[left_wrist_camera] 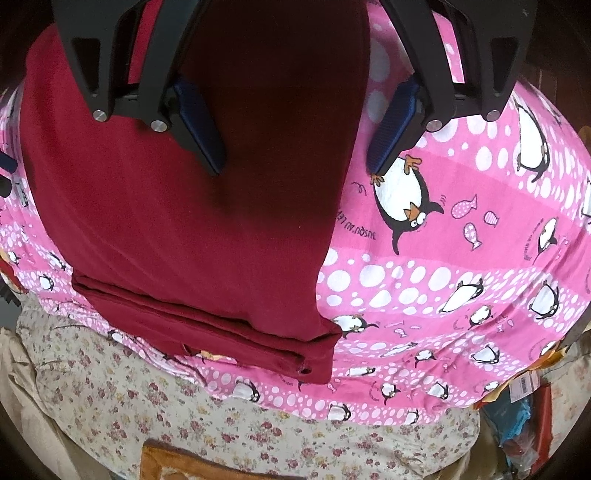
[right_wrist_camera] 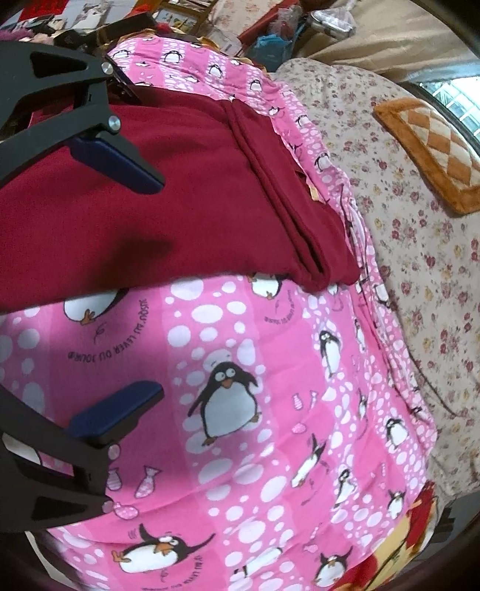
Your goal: Fold small clothes
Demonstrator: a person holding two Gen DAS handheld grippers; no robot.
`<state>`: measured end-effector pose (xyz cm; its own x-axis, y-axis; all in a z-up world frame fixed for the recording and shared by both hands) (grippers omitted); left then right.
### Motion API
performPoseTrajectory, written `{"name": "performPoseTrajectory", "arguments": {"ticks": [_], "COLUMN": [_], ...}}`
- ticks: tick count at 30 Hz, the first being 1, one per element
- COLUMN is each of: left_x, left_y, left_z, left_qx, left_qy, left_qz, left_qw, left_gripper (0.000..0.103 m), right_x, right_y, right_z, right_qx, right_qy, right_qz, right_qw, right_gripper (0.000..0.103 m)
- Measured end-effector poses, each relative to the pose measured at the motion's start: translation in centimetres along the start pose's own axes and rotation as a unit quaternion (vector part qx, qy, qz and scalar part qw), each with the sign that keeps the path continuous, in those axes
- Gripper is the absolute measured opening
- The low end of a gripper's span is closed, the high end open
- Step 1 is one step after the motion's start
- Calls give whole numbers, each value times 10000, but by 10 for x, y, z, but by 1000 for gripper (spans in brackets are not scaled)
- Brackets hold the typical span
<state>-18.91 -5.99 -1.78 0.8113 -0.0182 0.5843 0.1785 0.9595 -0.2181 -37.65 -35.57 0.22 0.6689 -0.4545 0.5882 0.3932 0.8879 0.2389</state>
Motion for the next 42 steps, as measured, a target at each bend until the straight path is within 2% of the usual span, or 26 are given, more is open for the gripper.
{"name": "performPoseTrajectory", "arguments": {"ticks": [2, 10, 17, 20, 22, 26, 28, 29, 31, 32, 34, 37, 42], "left_x": [-3, 0, 2, 3, 2, -1, -2, -2, -2, -2, -2, -3, -5], "left_y": [0, 5, 15, 17, 18, 19, 18, 18, 18, 18, 18, 18, 17], "left_z": [2, 11, 26, 29, 27, 19, 18, 18, 17, 17, 17, 17, 19], "left_qx": [-14, -106, 20, 121, 146, 190, 208, 212, 215, 210, 211, 218, 223], "left_qy": [-142, 297, 174, 42, 81, 205, 200, 197, 203, 206, 211, 232, 283], "left_qz": [-28, 117, 332, 291, 281, 247, 225, 221, 225, 225, 224, 194, 148], "left_qw": [9999, 9994, 9993, 9995, 9995, 9993, 9993, 9993, 9993, 9993, 9993, 9993, 9992], "left_gripper": [62, 62, 62, 62, 62, 62, 62, 62, 62, 62, 62, 62, 62], "right_x": [-1, -2, 0, -1, -3, -8, -8, -9, -8, -8, -8, -6, -5], "right_y": [1, 7, 18, 31, 38, 47, 52, 54, 57, 58, 61, 57, 48], "right_z": [-2, 2, -3, -8, -13, -23, -24, -23, -21, -19, -15, -12, -10], "right_qx": [7, 15, 20, 58, 55, -230, -246, -210, -313, -365, -486, -675, -615], "right_qy": [44, 8, 112, 185, 312, 473, 437, 404, 349, 325, 257, 256, 304], "right_qz": [6, 191, 428, 742, 934, 1310, 1491, 1541, 1675, 1753, 1942, 2018, 1856], "right_qw": [10000, 9998, 9990, 9971, 9951, 9900, 9875, 9870, 9848, 9833, 9794, 9768, 9802], "right_gripper": [103, 103, 101, 93, 79, 65, 42, 37, 16, 12, 8, 8, 8]}}
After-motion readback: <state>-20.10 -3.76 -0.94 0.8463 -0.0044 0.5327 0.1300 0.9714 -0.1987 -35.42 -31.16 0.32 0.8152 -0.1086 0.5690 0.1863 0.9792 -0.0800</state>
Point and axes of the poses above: each gripper's, at about its wrist camera, not at the fingertips, and z roughly against the way its jaws point, y to its left, x to its top, the point moved 4 cm from there along -z, roughly the way its jaws point, and after that the axes turned 13 degrees about z, right-handed, at the moved point
